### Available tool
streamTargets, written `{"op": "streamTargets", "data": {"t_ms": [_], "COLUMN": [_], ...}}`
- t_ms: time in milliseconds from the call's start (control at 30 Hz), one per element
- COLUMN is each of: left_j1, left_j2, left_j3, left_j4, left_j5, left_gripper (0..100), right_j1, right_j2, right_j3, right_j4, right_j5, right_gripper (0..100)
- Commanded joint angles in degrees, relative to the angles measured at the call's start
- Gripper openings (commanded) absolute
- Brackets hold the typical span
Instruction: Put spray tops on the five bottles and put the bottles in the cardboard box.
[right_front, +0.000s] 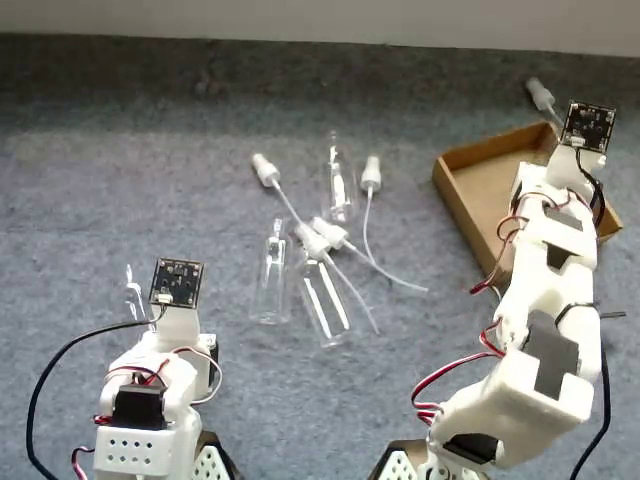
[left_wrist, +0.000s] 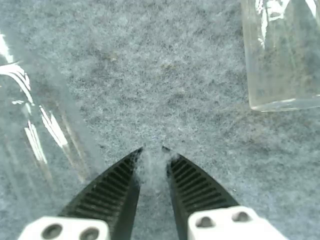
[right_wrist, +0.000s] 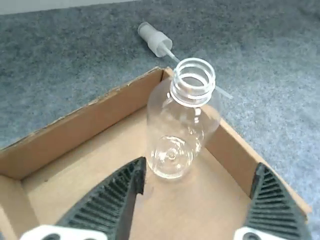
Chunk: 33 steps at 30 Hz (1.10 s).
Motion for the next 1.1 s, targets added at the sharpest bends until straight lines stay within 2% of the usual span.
{"op": "streamTargets", "data": {"t_ms": [0, 233, 400, 800, 967, 1067], "left_j1": [0.40, 0.40, 0.40, 0.22, 0.22, 0.22], "left_j2": [-0.40, -0.40, -0.40, -0.40, -0.40, -0.40], "left_j3": [1.27, 1.27, 1.27, 1.27, 1.27, 1.27], "left_j4": [0.09, 0.18, 0.18, 0.53, 0.53, 0.53], "left_j5": [-0.44, -0.44, -0.44, -0.35, -0.35, -0.35], "left_gripper": [1, 1, 1, 1, 1, 1], "right_j1": [0.66, 0.04, -2.95, -17.54, -24.40, -29.85], "right_j2": [-7.78, -17.27, -23.87, -34.51, -35.65, -35.38], "right_j3": [-0.57, -0.57, -0.57, -0.57, -0.57, -0.57], "right_j4": [6.81, 20.18, 31.52, 50.24, 56.31, 58.07], "right_j5": [0.18, 0.18, 0.18, 0.09, -6.42, -7.30], "right_gripper": [29.3, 29.3, 29.3, 29.3, 29.3, 29.3]}}
